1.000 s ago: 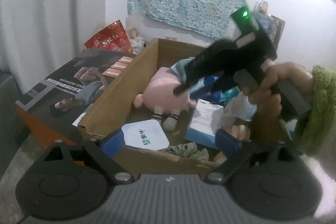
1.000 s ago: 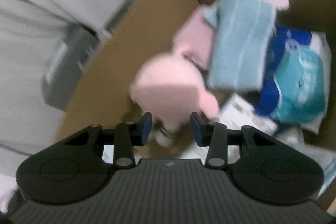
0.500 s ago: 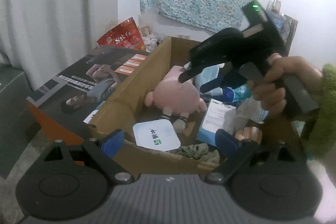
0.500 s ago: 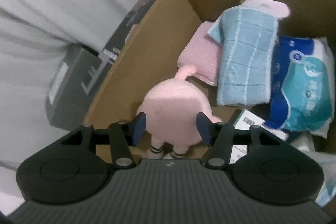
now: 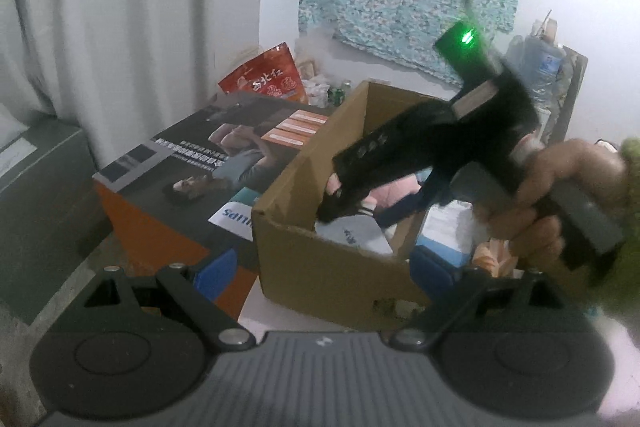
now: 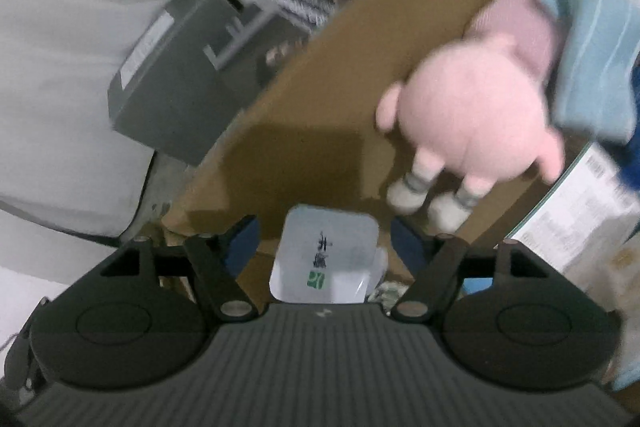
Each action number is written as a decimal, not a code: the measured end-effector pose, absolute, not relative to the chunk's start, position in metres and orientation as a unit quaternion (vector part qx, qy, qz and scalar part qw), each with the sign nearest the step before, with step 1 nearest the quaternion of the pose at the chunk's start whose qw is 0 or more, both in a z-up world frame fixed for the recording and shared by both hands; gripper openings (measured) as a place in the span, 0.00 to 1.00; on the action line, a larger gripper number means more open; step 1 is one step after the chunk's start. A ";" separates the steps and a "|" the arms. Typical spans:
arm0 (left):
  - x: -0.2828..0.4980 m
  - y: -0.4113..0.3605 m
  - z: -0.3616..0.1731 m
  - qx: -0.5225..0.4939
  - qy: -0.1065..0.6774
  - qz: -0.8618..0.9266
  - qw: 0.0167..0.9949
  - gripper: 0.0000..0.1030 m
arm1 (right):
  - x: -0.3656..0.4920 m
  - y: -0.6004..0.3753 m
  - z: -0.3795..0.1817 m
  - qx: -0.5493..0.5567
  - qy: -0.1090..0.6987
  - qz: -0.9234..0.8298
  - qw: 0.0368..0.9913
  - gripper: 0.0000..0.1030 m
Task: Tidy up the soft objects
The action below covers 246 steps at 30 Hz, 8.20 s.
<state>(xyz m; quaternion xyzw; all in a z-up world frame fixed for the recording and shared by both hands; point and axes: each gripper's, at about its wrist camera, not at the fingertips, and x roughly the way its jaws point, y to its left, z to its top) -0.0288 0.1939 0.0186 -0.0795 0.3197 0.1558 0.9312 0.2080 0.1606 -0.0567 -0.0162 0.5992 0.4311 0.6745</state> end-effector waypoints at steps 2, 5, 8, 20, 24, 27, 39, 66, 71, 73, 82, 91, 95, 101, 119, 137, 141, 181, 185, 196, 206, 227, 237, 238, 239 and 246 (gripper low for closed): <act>-0.031 0.194 0.018 -0.082 0.320 0.155 0.931 0.92 | 0.204 0.162 -0.066 -0.015 0.615 0.430 0.661 0.66; -0.031 0.194 0.018 -0.082 0.321 0.154 0.931 0.92 | 0.197 0.162 -0.069 -0.027 0.614 0.433 0.659 0.66; -0.031 0.195 0.018 -0.085 0.319 0.152 0.932 0.92 | 0.194 0.162 -0.068 -0.033 0.610 0.439 0.659 0.63; -0.028 0.191 0.013 -0.093 0.326 0.145 0.929 0.92 | 0.206 0.153 -0.070 -0.004 0.584 0.415 0.697 0.61; -0.024 0.189 0.014 -0.093 0.336 0.149 0.925 0.92 | 0.207 0.154 -0.072 -0.007 0.591 0.412 0.693 0.65; -0.021 0.187 0.016 -0.091 0.342 0.155 0.922 0.92 | 0.204 0.143 -0.062 0.009 0.583 0.423 0.694 0.69; -0.022 0.166 0.032 -0.066 0.337 0.171 0.923 0.93 | 0.162 0.031 0.027 0.011 0.426 0.432 0.795 0.95; -0.024 0.094 0.036 -0.021 0.325 0.128 0.937 1.00 | 0.015 -0.114 0.010 -0.085 0.277 0.187 0.939 0.99; -0.020 0.083 0.029 -0.003 0.347 0.124 0.930 1.00 | 0.014 -0.125 0.005 0.004 0.348 0.202 0.915 0.99; -0.015 0.082 0.025 -0.009 0.371 0.123 0.920 1.00 | 0.015 -0.122 0.002 0.015 0.366 0.209 0.907 0.99; -0.009 0.083 0.016 -0.032 0.397 0.126 0.908 1.00 | 0.017 -0.117 -0.007 0.000 0.383 0.185 0.905 0.99; -0.005 0.084 0.013 -0.041 0.408 0.135 0.902 1.00 | 0.021 -0.115 -0.008 -0.018 0.387 0.173 0.906 0.99; -0.004 0.084 0.012 -0.038 0.411 0.137 0.900 1.00 | 0.022 -0.114 -0.009 -0.022 0.390 0.173 0.904 0.99; -0.004 0.083 0.011 -0.039 0.415 0.137 0.899 1.00 | 0.022 -0.114 -0.009 -0.024 0.391 0.172 0.904 0.99; -0.003 0.081 0.009 -0.034 0.423 0.139 0.895 1.00 | 0.023 -0.116 -0.011 -0.022 0.393 0.171 0.903 0.99; -0.002 0.081 0.010 -0.035 0.424 0.139 0.894 1.00 | 0.024 -0.116 -0.011 -0.025 0.394 0.171 0.903 0.99; -0.003 0.082 0.009 -0.036 0.424 0.139 0.894 1.00 | 0.024 -0.116 -0.011 -0.025 0.394 0.171 0.903 0.99; -0.002 0.082 0.006 -0.041 0.435 0.135 0.889 1.00 | 0.024 -0.118 -0.012 -0.031 0.394 0.172 0.902 0.99; -0.002 0.082 0.006 -0.041 0.435 0.136 0.889 1.00 | 0.024 -0.119 -0.011 -0.031 0.394 0.173 0.902 0.99; -0.002 0.082 0.006 -0.041 0.435 0.135 0.889 1.00 | 0.025 -0.118 -0.011 -0.032 0.395 0.173 0.901 0.99; -0.003 0.083 0.007 -0.042 0.436 0.137 0.888 1.00 | 0.025 -0.118 -0.011 -0.033 0.396 0.174 0.901 0.99; -0.003 0.082 0.007 -0.041 0.436 0.137 0.888 1.00 | 0.026 -0.118 -0.011 -0.034 0.396 0.175 0.901 0.99; -0.002 0.082 0.007 -0.041 0.436 0.137 0.888 1.00 | 0.026 -0.120 -0.011 -0.034 0.396 0.175 0.901 0.99; -0.002 0.082 0.007 -0.041 0.436 0.137 0.888 1.00 | 0.026 -0.119 -0.011 -0.034 0.396 0.175 0.901 0.99; -0.002 0.082 0.007 -0.041 0.437 0.137 0.888 1.00 | 0.026 -0.119 -0.011 -0.034 0.396 0.175 0.901 0.99; -0.003 0.083 0.007 -0.041 0.438 0.137 0.887 1.00 | 0.026 -0.119 -0.011 -0.034 0.396 0.176 0.900 0.99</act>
